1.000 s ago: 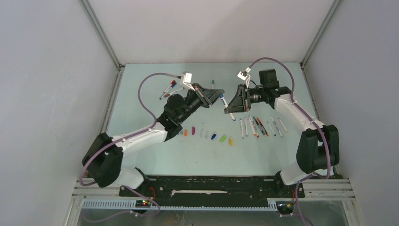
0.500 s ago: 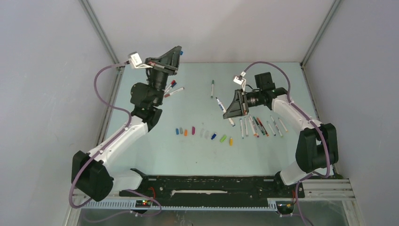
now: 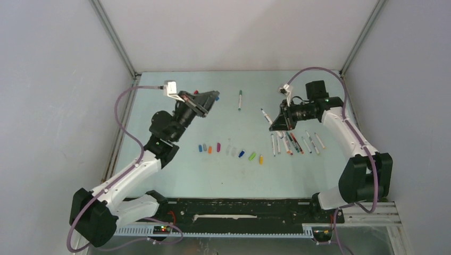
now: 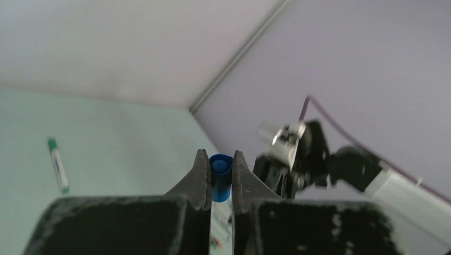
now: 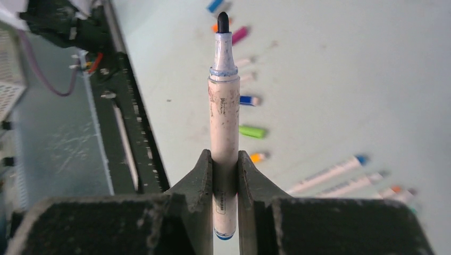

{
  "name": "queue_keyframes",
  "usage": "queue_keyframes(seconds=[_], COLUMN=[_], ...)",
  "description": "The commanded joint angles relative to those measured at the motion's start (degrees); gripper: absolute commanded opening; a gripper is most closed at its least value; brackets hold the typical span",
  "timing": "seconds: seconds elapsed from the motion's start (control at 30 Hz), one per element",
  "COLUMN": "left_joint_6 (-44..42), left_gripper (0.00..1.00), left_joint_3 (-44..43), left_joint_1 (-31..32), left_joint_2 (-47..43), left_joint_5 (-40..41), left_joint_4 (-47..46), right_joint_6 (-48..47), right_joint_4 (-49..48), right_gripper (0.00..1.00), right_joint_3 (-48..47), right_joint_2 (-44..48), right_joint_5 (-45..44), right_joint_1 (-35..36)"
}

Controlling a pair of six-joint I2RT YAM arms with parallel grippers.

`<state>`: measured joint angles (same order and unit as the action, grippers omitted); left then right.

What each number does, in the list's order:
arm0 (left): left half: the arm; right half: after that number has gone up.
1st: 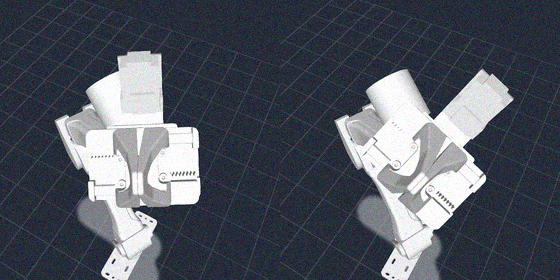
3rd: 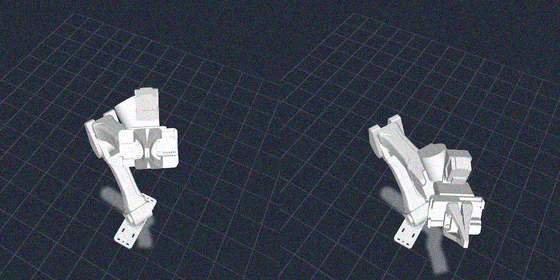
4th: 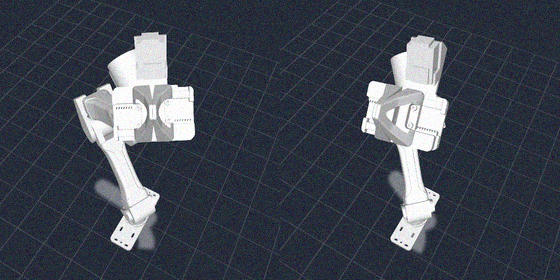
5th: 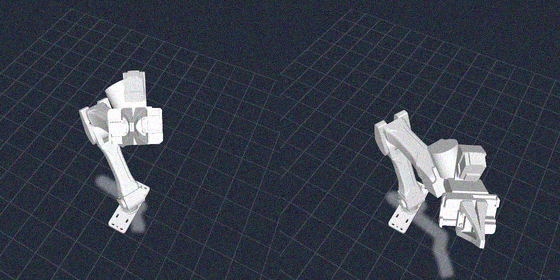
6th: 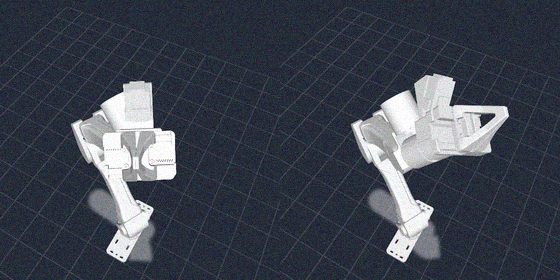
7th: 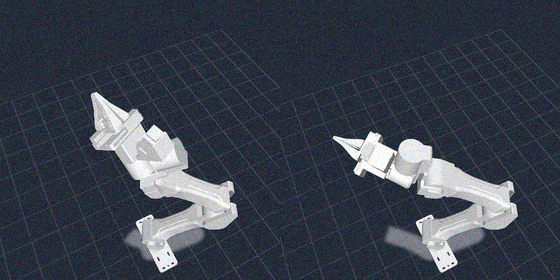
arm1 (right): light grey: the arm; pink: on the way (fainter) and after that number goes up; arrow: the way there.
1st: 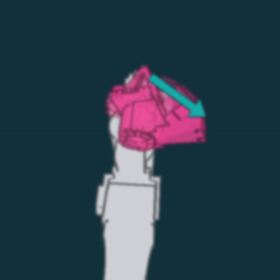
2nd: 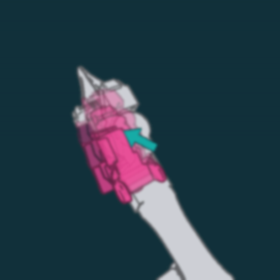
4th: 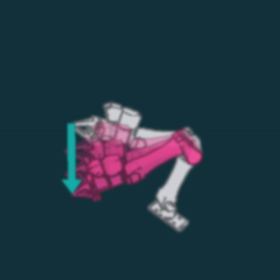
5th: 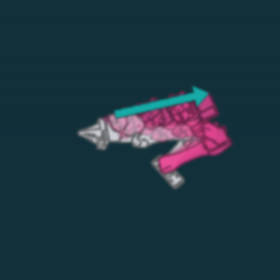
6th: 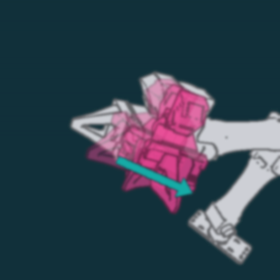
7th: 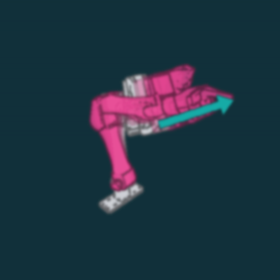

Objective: Open the pen caps
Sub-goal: Place the pen cap at the center of the board.

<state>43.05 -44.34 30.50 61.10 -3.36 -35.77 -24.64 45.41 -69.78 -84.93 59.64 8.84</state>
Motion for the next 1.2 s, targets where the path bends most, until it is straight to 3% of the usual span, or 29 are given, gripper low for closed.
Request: queue_keyframes(seconds=[0.0, 0.23, 0.5, 0.87, 1.17], left_joint_6=[-0.13, 2.86, 6.46, 3.54, 1.96], left_gripper=[0.0, 0.0, 0.0, 0.02, 0.05], left_joint_3=[4.98, 4.34, -8.52, -33.48, -45.04], left_joint_1=[4.87, 16.48, 25.81, 30.11, 30.32], left_joint_2=[-3.24, 3.17, 23.2, 43.7, 53.02], left_joint_5=[-1.06, 6.36, 4.39, 4.56, 4.39], left_joint_4=[9.16, 13.45, 25.27, 50.9, 61.53], right_joint_6=[-4.0, -0.87, 0.86, 0.92, 0.83], right_joint_4=[2.32, -0.11, -0.22, -0.14, -0.19], right_gripper=[0.0, 0.0, 0.0, 0.0, 0.0], right_joint_3=[-2.26, 1.15, 1.96, 1.92, 1.89], right_joint_2=[3.16, 4.84, 4.23, 3.38, 3.09], right_joint_5=[-8.65, -15.12, -17.45, -17.36, -17.45], right_joint_1=[-4.93, -13.21, -19.41, -20.44, -20.44])
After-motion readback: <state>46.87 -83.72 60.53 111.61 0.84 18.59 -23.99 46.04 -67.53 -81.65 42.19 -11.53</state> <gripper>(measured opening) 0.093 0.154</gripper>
